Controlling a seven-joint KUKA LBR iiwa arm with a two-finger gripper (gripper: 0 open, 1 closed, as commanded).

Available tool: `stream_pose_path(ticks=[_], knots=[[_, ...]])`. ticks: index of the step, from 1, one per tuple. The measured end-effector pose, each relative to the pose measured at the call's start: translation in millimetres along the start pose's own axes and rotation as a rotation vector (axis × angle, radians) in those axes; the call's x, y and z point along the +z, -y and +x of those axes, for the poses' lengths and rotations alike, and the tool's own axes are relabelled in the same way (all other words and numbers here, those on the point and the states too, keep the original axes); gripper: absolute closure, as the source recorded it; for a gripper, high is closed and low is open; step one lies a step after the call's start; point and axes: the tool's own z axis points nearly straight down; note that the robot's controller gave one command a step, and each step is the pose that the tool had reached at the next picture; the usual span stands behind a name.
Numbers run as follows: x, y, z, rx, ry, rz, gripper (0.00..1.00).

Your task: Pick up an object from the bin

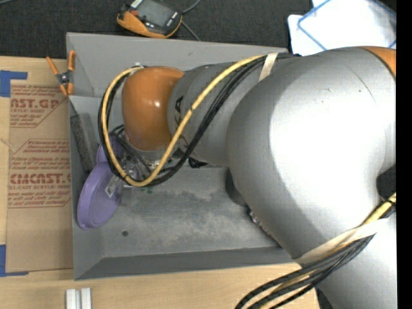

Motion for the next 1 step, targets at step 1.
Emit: stream_pose_path(ticks=[1], knots=[[-23.8,-0.7,-1.9,-0.002,0.006,-0.003,1.0]])
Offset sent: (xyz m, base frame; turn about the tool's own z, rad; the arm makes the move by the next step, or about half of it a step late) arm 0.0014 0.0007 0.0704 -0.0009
